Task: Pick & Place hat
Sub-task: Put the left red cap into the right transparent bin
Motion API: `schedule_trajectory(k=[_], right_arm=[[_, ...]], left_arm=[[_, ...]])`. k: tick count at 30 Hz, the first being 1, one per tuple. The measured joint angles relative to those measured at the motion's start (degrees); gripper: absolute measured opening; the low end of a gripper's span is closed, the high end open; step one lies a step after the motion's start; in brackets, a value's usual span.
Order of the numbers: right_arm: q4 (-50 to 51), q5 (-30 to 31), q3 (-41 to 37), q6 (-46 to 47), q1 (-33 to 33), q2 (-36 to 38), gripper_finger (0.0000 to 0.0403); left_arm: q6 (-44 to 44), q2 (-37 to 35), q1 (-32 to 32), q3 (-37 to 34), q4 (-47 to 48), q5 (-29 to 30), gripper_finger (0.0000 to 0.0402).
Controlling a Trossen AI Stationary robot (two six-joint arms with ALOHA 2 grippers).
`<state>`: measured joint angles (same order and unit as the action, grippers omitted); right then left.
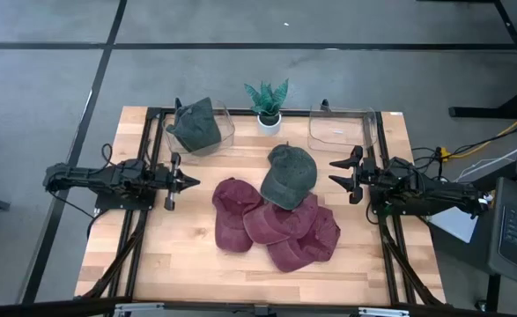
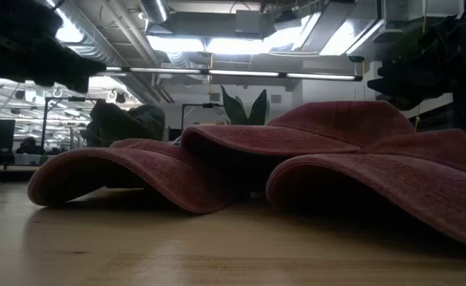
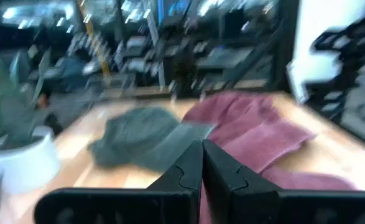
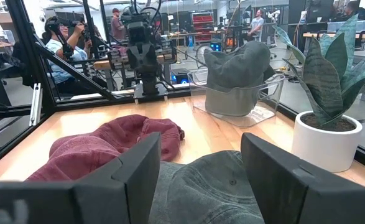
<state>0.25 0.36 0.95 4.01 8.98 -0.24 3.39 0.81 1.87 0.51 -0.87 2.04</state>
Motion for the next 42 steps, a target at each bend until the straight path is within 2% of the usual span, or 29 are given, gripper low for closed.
schedule_trajectory(k=[7, 42], right_arm=[[0.0, -0.1, 0.0, 0.0, 0.0, 0.0, 0.0222], [0.0, 0.0, 0.0, 0.0, 0.0, 0.0, 0.0222]], left_arm=[[-3.1, -0.8, -0.7, 0.0, -0.3, -4.6, 0.0006], [-4.7, -0.8, -0.7, 0.0, -0.6, -4.5, 0.0006]])
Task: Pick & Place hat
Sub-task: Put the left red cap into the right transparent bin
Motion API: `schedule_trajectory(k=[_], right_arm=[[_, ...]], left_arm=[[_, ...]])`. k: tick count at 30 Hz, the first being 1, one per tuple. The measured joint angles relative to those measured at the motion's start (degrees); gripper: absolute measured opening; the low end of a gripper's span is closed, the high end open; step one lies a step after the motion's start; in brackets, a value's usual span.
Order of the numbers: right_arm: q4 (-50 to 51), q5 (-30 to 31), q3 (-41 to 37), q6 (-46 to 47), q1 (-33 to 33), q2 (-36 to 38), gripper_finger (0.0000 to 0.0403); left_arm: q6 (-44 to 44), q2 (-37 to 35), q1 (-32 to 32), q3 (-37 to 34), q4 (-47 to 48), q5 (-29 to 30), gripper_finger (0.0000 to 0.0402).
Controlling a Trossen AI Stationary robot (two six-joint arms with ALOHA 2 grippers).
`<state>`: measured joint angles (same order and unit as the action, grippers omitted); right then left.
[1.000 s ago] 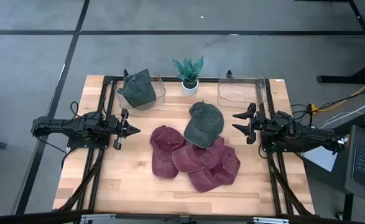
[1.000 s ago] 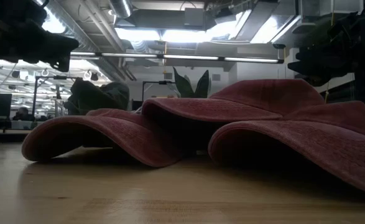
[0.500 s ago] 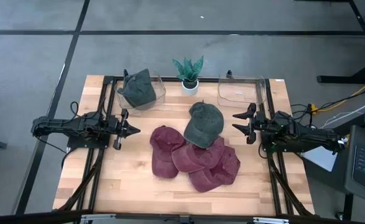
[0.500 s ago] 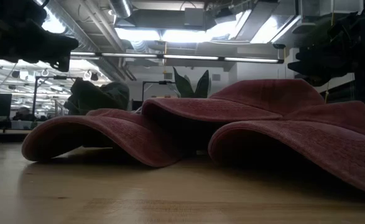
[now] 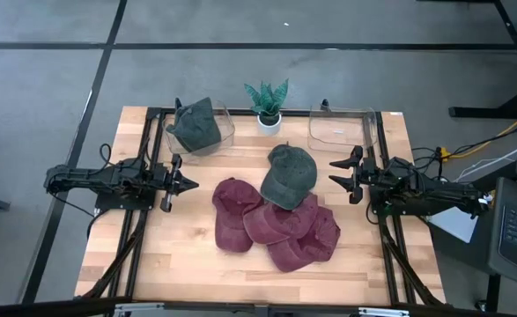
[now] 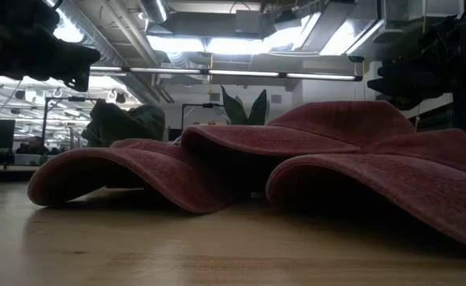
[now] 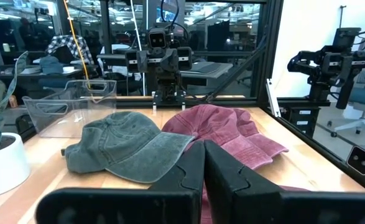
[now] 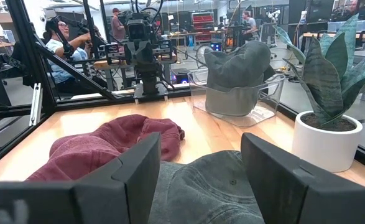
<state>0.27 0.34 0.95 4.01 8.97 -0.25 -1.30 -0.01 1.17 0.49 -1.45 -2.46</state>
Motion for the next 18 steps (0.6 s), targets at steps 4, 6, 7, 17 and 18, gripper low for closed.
schedule_trajectory(k=[4, 6, 7, 17, 18], right_arm=[[0.0, 0.0, 0.0, 0.0, 0.0, 0.0, 0.0222], [0.0, 0.0, 0.0, 0.0, 0.0, 0.0, 0.0222], [0.0, 0.0, 0.0, 0.0, 0.0, 0.0, 0.0222], [-1.0, -0.2, 0.0, 6.7, 0.0, 0.0, 0.0222], [-2.3, -0.4, 0.0, 11.3, 0.0, 0.0, 0.0222]], left_arm=[[0.0, 0.0, 0.0, 0.0, 0.0, 0.0, 0.0006], [0.0, 0.0, 0.0, 0.0, 0.0, 0.0, 0.0006], [0.0, 0.0, 0.0, 0.0, 0.0, 0.0, 0.0006], [0.0, 0.0, 0.0, 0.0, 0.0, 0.0, 0.0006], [0.0, 0.0, 0.0, 0.0, 0.0, 0.0, 0.0006]])
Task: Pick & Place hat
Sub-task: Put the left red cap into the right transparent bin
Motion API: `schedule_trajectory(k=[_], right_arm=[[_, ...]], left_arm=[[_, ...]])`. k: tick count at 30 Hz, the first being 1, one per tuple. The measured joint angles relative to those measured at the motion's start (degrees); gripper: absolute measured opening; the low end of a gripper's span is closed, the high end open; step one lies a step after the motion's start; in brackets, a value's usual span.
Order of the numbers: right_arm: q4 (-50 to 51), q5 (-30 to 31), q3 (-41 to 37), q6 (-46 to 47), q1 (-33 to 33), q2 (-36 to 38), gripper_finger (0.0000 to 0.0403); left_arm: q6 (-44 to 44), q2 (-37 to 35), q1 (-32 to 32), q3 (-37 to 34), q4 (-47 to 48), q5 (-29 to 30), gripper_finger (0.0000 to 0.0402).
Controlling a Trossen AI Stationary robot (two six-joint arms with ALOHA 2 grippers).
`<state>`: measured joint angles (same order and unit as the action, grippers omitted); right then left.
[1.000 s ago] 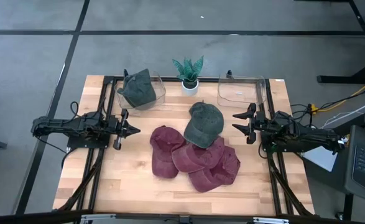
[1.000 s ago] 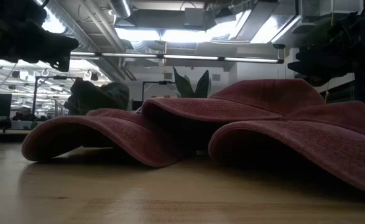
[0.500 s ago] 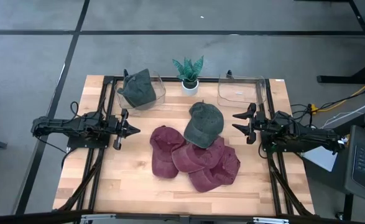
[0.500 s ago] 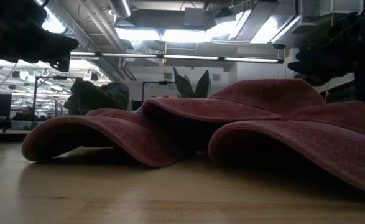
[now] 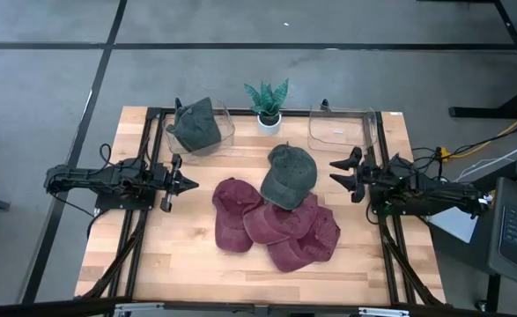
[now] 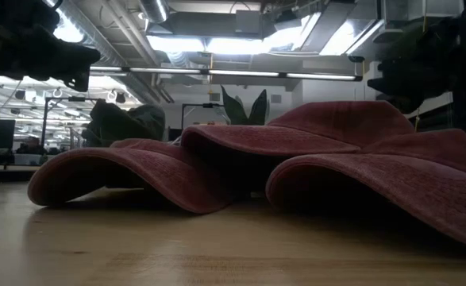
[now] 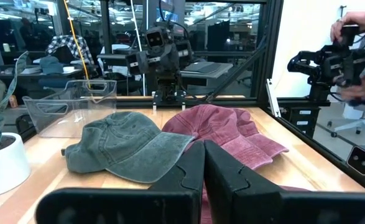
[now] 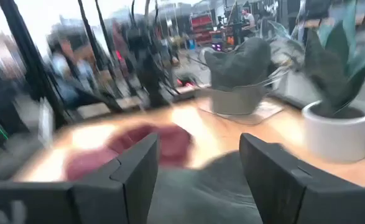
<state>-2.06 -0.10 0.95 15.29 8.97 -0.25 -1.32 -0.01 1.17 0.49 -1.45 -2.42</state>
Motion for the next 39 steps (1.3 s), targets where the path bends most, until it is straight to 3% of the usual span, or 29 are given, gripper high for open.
schedule_trajectory(k=[4, 7, 13, 22, 28, 34, 39], right_arm=[[-1.0, 0.7, 3.1, 15.3, 0.0, -0.4, 0.0222], [4.3, 2.0, 8.6, 16.7, 0.0, -2.3, 0.0222], [14.4, 7.5, 18.9, 9.1, -0.2, -12.9, 0.0222], [11.7, 16.8, 28.6, -3.2, -5.8, -37.6, 0.0222], [10.0, 16.9, 35.2, -13.9, -11.1, -52.1, 0.0222], [9.9, 9.3, 43.7, -21.4, -15.9, -63.5, 0.0222], [9.9, 9.6, 51.6, -24.2, -17.6, -73.5, 0.0222]], left_arm=[[0.0, 0.0, 0.0, 0.0, 0.0, 0.0, 0.0006], [0.0, 0.0, 0.0, 0.0, 0.0, 0.0, 0.0006], [0.0, 0.0, 0.0, 0.0, 0.0, 0.0, 0.0006], [0.0, 0.0, 0.0, 0.0, 0.0, 0.0, 0.0006], [0.0, 0.0, 0.0, 0.0, 0.0, 0.0, 0.0006], [0.0, 0.0, 0.0, 0.0, 0.0, 0.0, 0.0006], [0.0, 0.0, 0.0, 0.0, 0.0, 0.0, 0.0006]])
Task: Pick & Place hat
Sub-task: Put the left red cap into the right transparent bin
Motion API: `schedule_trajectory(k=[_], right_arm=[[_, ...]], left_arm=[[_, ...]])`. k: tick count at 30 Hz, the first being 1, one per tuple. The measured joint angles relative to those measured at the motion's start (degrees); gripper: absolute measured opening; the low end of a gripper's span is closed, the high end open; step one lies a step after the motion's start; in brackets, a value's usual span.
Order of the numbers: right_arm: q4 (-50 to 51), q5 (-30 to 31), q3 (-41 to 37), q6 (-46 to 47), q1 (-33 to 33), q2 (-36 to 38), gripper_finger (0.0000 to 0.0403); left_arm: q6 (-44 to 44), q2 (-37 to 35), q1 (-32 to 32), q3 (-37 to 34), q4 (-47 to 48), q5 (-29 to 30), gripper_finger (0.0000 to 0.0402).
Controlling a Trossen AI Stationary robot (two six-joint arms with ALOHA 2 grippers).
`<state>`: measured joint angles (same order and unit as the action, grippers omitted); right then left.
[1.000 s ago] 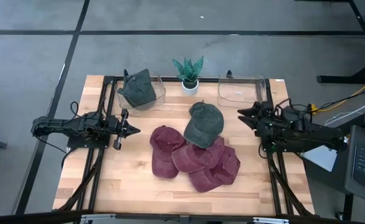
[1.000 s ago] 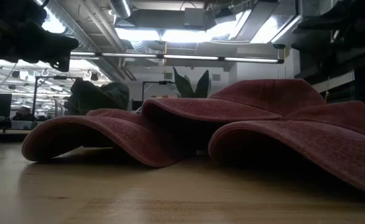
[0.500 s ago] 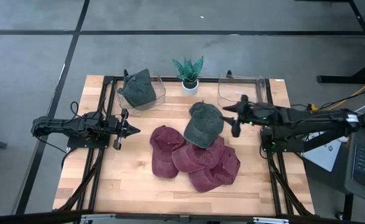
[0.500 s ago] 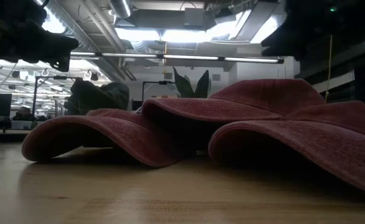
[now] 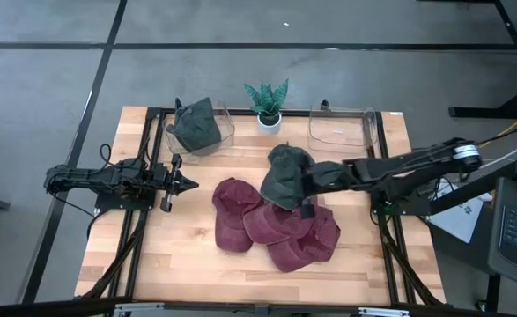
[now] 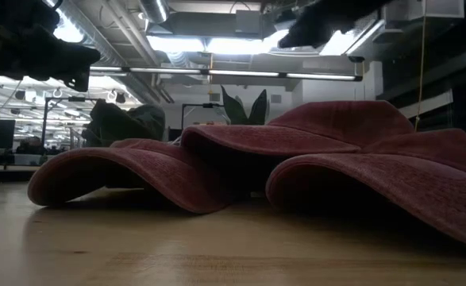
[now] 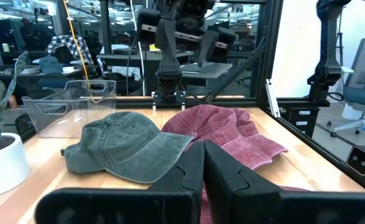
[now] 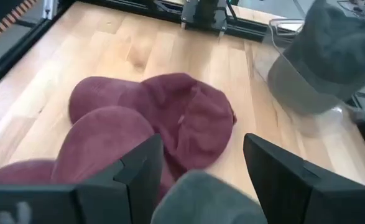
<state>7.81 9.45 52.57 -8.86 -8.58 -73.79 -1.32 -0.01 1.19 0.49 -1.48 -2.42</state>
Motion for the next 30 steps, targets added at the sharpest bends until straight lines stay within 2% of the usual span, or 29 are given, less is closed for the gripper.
schedule_trajectory(k=[8, 15, 23, 30], right_arm=[[-2.9, 0.0, 10.0, -3.6, 0.1, -17.7, 0.0222], [-5.7, 0.1, 15.5, -3.8, 2.4, -29.4, 0.0222], [-7.8, 0.1, 19.3, -3.6, 5.1, -38.3, 0.0222], [-6.7, -0.3, 22.5, -2.1, 5.6, -42.2, 0.0222]], left_arm=[[0.0, 0.0, 0.0, 0.0, 0.0, 0.0, 0.0006], [0.0, 0.0, 0.0, 0.0, 0.0, 0.0, 0.0006], [0.0, 0.0, 0.0, 0.0, 0.0, 0.0, 0.0006], [0.0, 0.0, 0.0, 0.0, 0.0, 0.0, 0.0006]])
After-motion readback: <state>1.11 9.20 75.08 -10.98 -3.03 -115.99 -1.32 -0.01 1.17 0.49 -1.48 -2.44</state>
